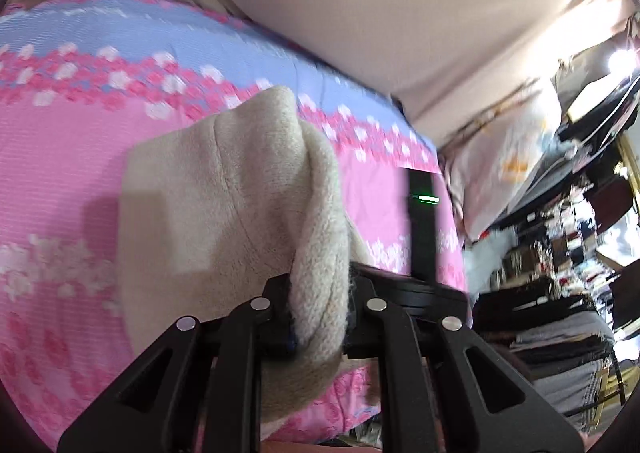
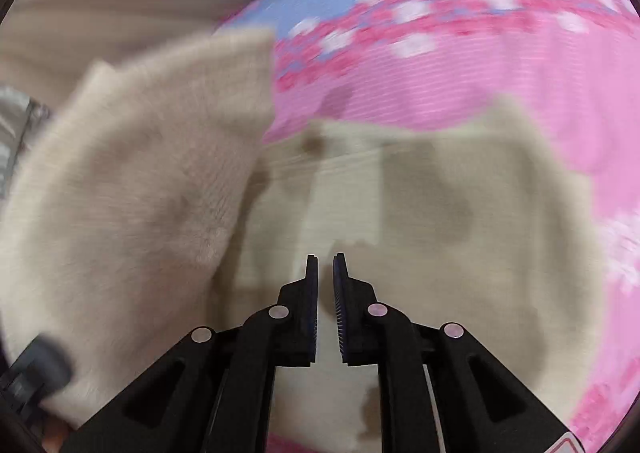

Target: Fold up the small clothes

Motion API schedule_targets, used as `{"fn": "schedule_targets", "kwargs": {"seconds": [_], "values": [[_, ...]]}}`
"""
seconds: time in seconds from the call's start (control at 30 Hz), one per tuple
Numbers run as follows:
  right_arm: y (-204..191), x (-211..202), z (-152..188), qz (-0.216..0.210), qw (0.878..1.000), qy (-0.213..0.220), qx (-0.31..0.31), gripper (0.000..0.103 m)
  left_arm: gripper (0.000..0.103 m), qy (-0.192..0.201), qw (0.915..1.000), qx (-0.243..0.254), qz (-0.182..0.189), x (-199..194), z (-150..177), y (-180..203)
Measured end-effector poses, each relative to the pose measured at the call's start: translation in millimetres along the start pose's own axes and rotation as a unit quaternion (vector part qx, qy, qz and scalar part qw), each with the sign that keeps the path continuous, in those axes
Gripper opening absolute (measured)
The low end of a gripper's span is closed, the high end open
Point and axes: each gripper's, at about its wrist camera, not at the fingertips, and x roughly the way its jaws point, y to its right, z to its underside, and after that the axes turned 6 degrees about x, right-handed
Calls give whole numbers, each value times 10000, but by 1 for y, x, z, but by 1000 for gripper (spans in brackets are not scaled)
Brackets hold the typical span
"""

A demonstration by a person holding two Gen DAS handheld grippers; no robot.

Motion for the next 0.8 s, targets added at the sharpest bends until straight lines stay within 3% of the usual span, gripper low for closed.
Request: {"fn": "schedule_targets", "kwargs": {"seconds": [0.13,0.2,0.27,0.3,0.33,0.4,0.43,0.5,0.57,0.73,0.77,0.8], "values": [[55,-38,16,-21,9984,270,495,12,14,-412,9989,216,-6,36,7,25],[70,-46,25,-138,9969,301,712,14,19,-784,9962,365,-119,67,15,33],[79,-48,32,-45,9954,340,892,17,33,-1102,9931,317,-225,91,25,32],[83,-49,32,-19,9949,331,951,17,33,-1168,9925,225,-289,95,30,30],[83,-49,34,-46,9945,323,998,17,34,-1094,9935,138,-265,92,32,28],[77,-49,41,-197,9936,343,1059,25,49,-807,9965,64,-193,75,30,25],[71,-48,42,-275,9934,342,1059,29,62,-543,9983,34,-223,58,27,22],[60,-42,44,-398,9939,260,998,55,75,-111,9991,-11,-410,32,21,13],[45,-29,39,-387,9953,117,877,65,81,261,9973,-131,-666,3,18,-3],[21,7,40,-259,9956,-315,843,71,82,561,9889,-791,-1125,-37,21,-56],[13,13,40,-239,9966,-308,723,66,82,611,9858,-977,-1221,-43,24,-68],[5,15,39,-154,9978,-310,563,50,82,649,9836,-1109,-1263,-49,28,-77]]}}
